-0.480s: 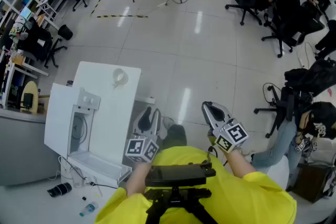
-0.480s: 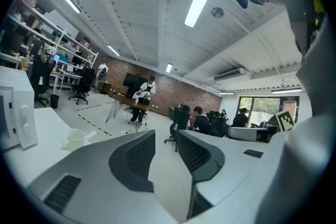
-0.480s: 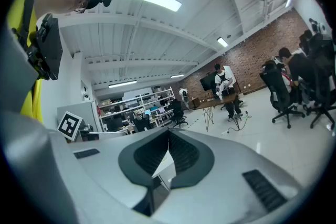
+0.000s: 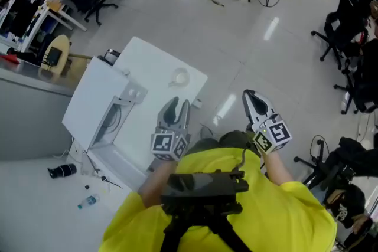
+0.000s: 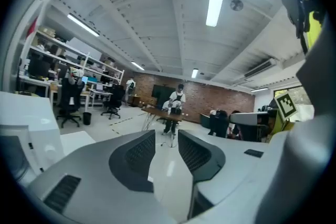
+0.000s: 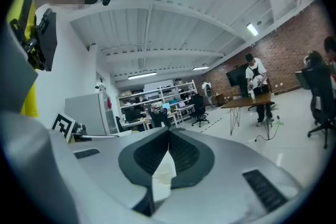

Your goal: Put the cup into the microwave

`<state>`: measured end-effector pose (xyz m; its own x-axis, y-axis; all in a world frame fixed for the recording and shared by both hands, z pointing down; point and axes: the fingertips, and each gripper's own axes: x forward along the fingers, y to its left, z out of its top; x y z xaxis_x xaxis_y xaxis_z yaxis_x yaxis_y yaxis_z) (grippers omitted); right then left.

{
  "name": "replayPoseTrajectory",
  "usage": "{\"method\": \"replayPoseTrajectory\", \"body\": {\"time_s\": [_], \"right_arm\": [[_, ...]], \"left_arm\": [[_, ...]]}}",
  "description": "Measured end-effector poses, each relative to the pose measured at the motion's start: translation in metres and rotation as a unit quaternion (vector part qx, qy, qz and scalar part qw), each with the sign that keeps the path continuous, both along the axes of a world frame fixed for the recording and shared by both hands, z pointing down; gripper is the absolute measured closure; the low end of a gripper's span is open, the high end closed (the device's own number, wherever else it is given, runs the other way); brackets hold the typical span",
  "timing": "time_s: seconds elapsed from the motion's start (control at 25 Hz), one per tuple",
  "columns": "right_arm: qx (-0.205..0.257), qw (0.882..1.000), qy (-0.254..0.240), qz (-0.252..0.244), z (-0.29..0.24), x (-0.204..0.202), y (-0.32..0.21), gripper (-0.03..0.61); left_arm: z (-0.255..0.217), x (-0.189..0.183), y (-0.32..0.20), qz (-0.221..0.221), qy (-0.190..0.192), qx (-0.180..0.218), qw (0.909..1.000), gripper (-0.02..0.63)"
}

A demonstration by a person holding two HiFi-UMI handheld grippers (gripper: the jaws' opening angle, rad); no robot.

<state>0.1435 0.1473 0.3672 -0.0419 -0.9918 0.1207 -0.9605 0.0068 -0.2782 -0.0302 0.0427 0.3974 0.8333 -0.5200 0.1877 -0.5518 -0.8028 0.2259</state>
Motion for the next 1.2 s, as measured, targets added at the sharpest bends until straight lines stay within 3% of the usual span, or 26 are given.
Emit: {"method": "replayPoseTrajectory", "body": {"time_s": [0.04, 0.2, 0.28, 0.4, 0.52, 0.68, 0.92, 1.2], "right_arm": [[-0.005, 1.000, -0.003, -0.018, 0.005, -0.004, -0.017, 0.572], [-0.043, 0.994, -0.014, -0.102, 0.036, -0.010, -0.074, 0.574], [-0.065, 0.988, -0.016, -0.141, 0.051, -0.008, -0.102, 0.572], [-0.087, 0.977, -0.012, -0.195, 0.067, 0.000, -0.145, 0.572], [-0.095, 0.966, 0.014, -0.242, 0.082, 0.006, -0.183, 0.573], [-0.110, 0.961, 0.028, -0.253, 0.107, 0.018, -0.225, 0.573], [-0.144, 0.943, 0.033, -0.300, 0.144, 0.019, -0.227, 0.572], [-0.155, 0.943, 0.027, -0.292, 0.153, 0.037, -0.236, 0.574]], "left_arm": [[0.015, -0.007, -0.011, -0.016, -0.010, -0.004, 0.9998, 0.478], [0.105, -0.016, -0.036, -0.068, -0.071, -0.050, 0.9939, 0.290], [0.149, -0.011, -0.051, -0.101, -0.082, -0.070, 0.9890, 0.217], [0.209, 0.005, -0.082, -0.140, -0.092, -0.085, 0.9823, 0.159], [0.262, 0.016, -0.105, -0.182, -0.098, -0.109, 0.9724, 0.158], [0.308, 0.027, -0.141, -0.227, -0.102, -0.115, 0.9615, 0.158], [0.326, 0.043, -0.205, -0.278, -0.114, -0.080, 0.9503, 0.135], [0.332, 0.041, -0.224, -0.314, -0.126, -0.070, 0.9385, 0.146]]}}
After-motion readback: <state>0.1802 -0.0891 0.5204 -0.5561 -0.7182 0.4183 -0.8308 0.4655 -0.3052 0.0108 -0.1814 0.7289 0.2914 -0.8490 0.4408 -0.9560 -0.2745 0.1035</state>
